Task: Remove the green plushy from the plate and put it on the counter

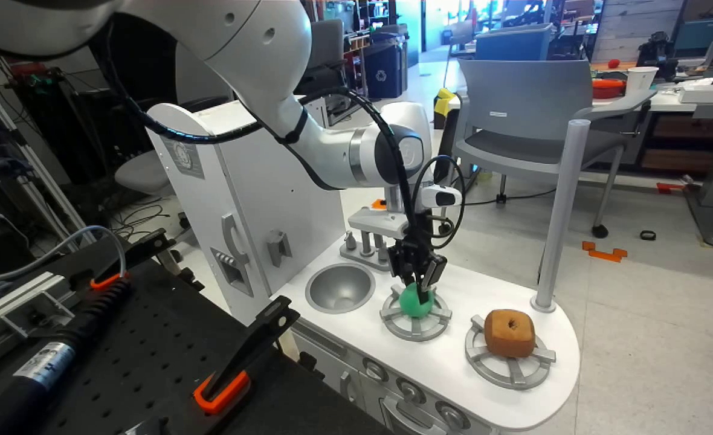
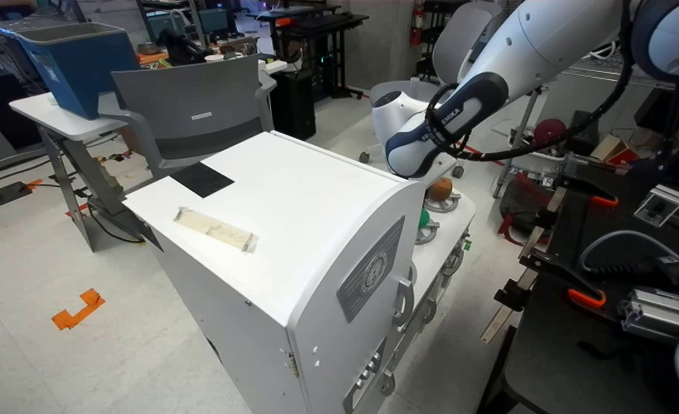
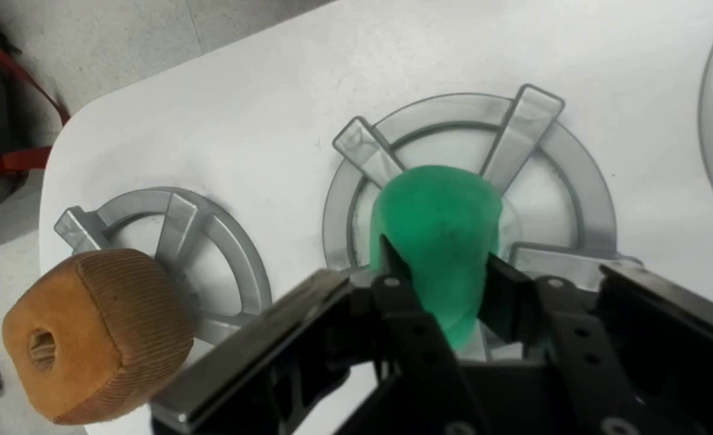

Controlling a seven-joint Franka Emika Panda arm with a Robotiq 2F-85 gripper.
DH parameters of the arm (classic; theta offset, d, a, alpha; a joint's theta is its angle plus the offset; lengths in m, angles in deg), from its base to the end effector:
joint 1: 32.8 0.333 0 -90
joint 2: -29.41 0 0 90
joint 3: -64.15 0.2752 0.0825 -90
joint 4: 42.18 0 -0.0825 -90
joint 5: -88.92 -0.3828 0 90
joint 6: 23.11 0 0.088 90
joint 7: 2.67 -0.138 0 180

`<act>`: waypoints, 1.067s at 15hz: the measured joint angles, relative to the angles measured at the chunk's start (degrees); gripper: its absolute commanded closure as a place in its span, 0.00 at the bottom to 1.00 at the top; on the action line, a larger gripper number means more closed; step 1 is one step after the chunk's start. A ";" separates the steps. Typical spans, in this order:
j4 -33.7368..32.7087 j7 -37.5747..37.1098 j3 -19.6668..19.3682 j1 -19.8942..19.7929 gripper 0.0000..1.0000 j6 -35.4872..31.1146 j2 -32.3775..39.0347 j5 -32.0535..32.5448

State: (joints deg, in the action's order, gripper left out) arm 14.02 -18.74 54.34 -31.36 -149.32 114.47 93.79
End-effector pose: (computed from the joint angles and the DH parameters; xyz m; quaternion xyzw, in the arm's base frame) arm 0.6359 -0.0766 -0.1201 0.9778 -0.1146 -0.1142 0.1329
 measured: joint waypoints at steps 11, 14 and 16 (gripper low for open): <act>1.82 1.52 0.13 -4.93 0.95 8.19 -2.43 -0.79; 1.83 0.42 -0.94 -6.52 0.95 8.18 -0.99 -0.78; 1.82 -0.62 -1.49 -7.08 0.95 8.18 -0.05 -0.78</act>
State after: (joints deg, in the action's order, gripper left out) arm 15.84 -19.36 52.85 -38.45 -141.14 114.42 93.02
